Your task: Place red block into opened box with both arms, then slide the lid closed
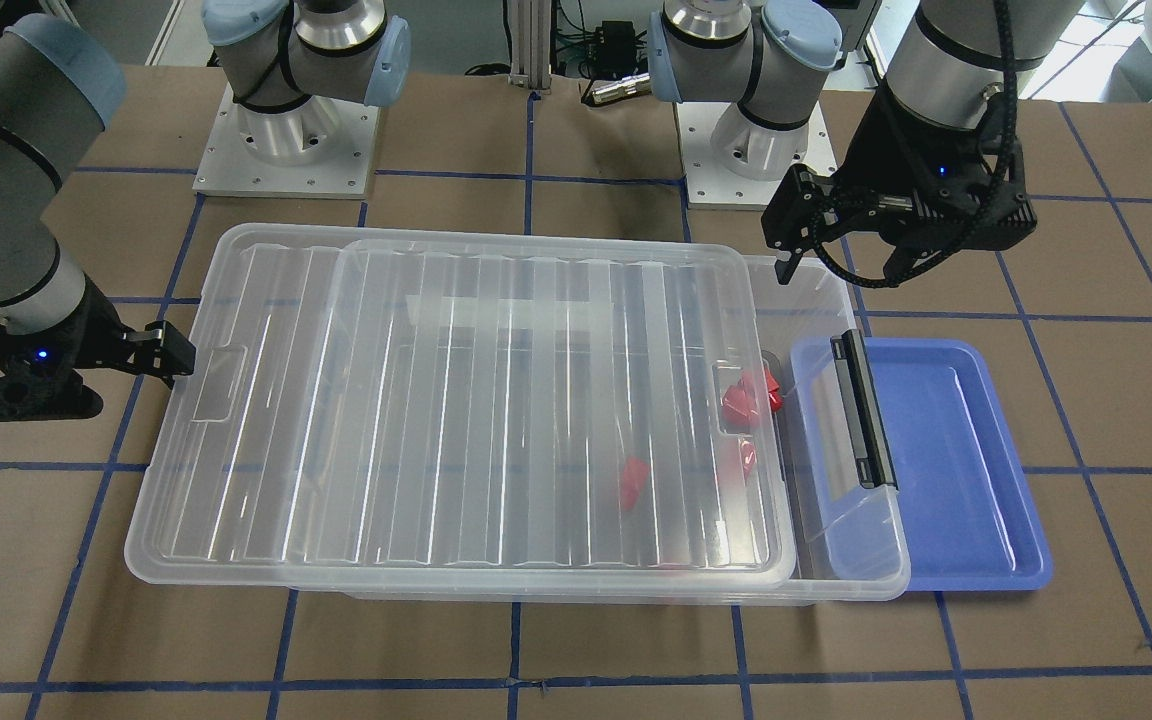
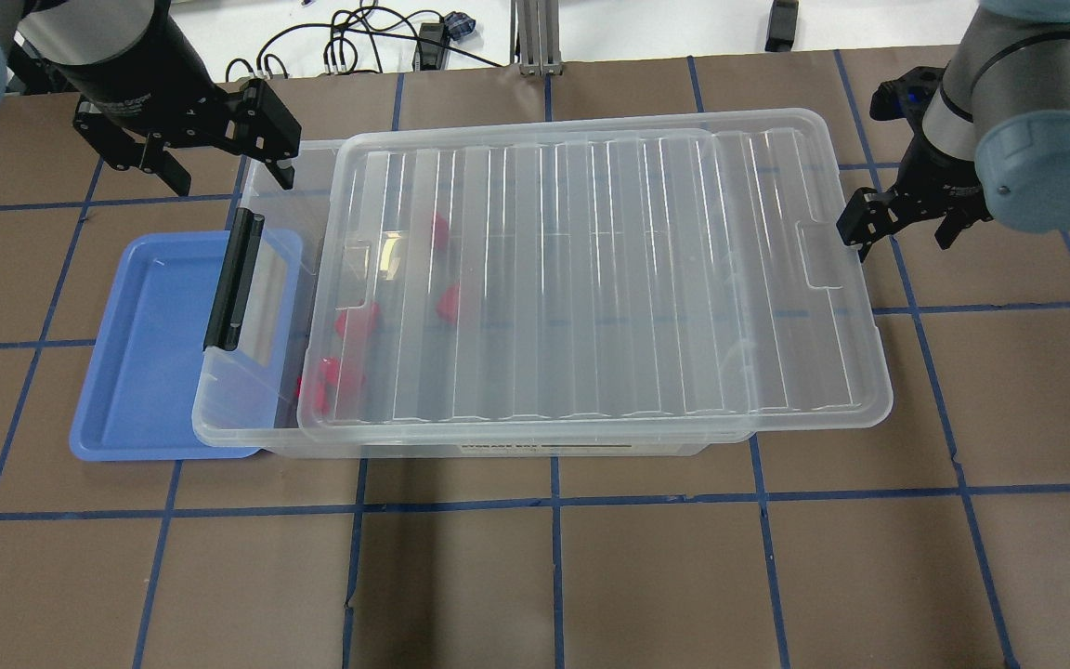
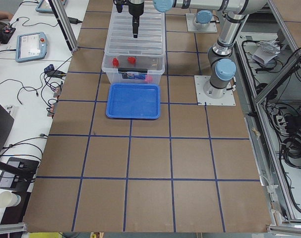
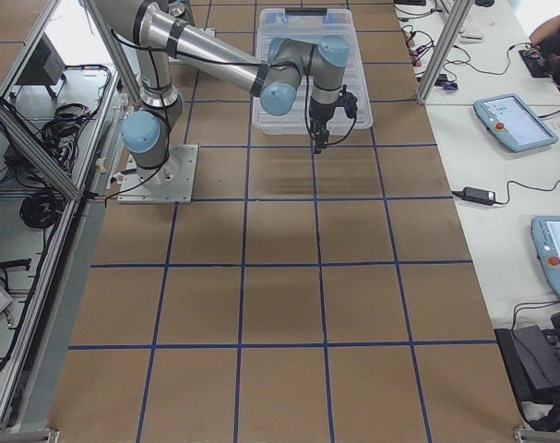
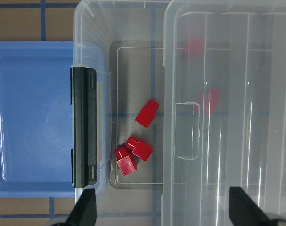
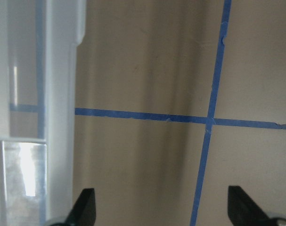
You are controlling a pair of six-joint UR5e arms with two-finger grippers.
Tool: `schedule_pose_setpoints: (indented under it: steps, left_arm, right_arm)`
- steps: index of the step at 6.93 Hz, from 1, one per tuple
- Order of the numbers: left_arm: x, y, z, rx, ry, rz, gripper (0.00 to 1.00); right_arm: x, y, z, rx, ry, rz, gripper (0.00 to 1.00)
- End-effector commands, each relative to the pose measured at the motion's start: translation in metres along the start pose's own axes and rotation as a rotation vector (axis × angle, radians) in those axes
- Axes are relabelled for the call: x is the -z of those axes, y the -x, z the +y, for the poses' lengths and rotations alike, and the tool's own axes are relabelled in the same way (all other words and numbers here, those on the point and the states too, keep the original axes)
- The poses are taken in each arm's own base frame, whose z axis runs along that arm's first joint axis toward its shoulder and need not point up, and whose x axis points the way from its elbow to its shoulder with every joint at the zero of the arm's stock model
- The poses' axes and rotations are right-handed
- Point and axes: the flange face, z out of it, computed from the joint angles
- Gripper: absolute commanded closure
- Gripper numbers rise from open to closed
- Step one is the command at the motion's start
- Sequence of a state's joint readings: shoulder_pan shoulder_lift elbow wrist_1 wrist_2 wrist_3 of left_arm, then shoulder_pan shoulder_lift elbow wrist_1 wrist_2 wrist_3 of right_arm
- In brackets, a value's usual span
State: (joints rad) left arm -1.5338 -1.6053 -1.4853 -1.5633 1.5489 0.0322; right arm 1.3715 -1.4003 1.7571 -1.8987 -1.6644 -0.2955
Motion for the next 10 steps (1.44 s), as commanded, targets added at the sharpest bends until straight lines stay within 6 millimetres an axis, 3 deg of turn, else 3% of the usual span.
schedule_pose_setpoints:
  steps: [1,3,5,7,9,10]
  left_arm:
    - [-0.002,0.001,0.0,0.001,0.003,0.0,0.0]
    - [-0.002,0.0,0.001,0.0,0.005,-0.002,0.0]
    - [-0.003,0.0,0.001,0.0,0.006,0.0,0.0]
    - [-0.003,0.0,0.001,0.0,0.006,0.0,0.0]
    - [-0.003,0.0,0.001,0.0,0.008,0.0,0.0]
    - [-0.005,0.0,0.001,0.0,0.011,0.0,0.0]
  right_arm:
    - [0.003,0.039,-0.001,0.001,-0.011,0.007,0.0]
    - [0.003,0.043,-0.001,0.004,-0.011,0.005,0.0]
    - [-0.003,0.062,-0.009,-0.001,-0.01,-0.014,0.0]
    - [0.0,0.064,-0.009,0.0,-0.014,-0.014,0.0]
    - [0.028,0.058,-0.016,-0.002,-0.037,0.005,0.0]
    - [0.062,0.058,-0.009,-0.005,-0.091,0.007,0.0]
